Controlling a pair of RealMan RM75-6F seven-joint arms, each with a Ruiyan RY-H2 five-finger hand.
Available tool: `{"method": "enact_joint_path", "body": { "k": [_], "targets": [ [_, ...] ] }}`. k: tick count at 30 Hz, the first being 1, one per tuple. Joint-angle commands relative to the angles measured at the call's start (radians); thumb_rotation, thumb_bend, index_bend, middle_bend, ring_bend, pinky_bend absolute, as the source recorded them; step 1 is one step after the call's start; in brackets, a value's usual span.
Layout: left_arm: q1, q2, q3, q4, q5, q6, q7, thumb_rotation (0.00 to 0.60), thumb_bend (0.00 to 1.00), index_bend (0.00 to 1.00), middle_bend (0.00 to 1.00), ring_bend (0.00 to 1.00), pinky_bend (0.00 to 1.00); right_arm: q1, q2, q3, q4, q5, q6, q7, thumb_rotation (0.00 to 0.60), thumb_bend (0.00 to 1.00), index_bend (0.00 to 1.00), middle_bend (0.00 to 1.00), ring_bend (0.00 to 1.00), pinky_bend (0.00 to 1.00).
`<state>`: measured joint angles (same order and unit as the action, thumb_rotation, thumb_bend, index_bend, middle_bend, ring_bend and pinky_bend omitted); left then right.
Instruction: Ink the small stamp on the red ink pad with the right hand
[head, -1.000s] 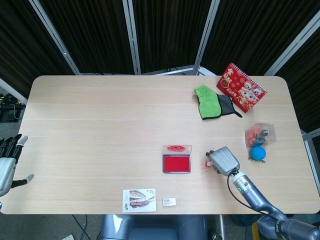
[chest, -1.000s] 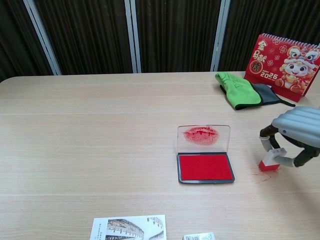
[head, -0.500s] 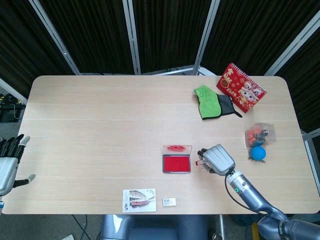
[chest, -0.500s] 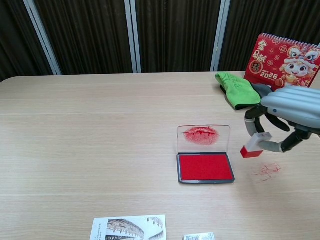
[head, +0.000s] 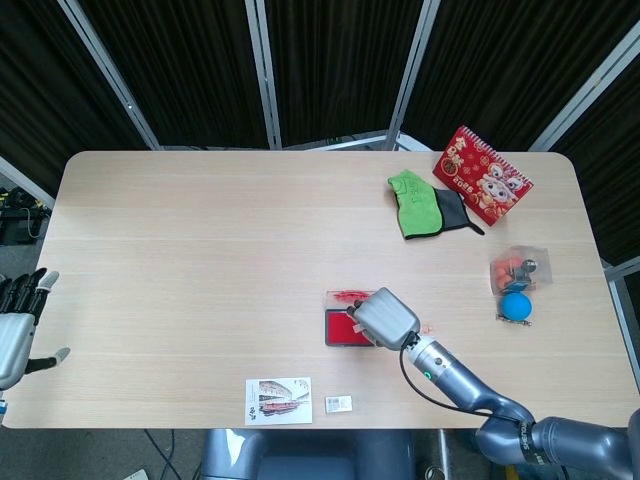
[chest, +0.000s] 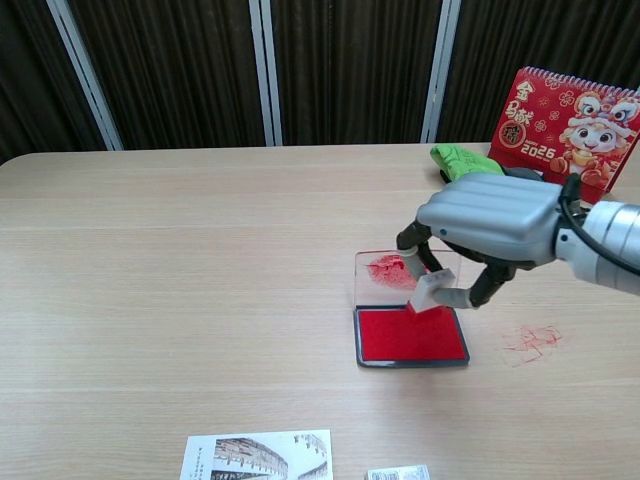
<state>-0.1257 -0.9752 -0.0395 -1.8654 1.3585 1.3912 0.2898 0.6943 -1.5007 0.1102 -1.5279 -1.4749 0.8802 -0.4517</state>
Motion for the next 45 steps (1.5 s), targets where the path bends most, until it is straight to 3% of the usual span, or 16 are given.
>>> {"method": "enact_joint_path", "body": {
  "k": [1,45],
  "targets": [
    [-0.001,0.002,-0.001,0.001,-0.004,-0.002,-0.004,0.6,0.0,0.0,0.0,0.0,0.0,0.018,-0.038,0.007,0.026,0.026,-0.013,-0.023,0.6,0.44,0.54,0.55,0.73,1.0],
    [-0.012,0.003,0.002,0.004,-0.017,-0.015,-0.012,0.6,0.0,0.0,0.0,0.0,0.0,0.027,-0.15,-0.062,0.179,0.093,-0.01,-0.033,0.6,0.45,0.55,0.56,0.73,1.0]
  ]
}}
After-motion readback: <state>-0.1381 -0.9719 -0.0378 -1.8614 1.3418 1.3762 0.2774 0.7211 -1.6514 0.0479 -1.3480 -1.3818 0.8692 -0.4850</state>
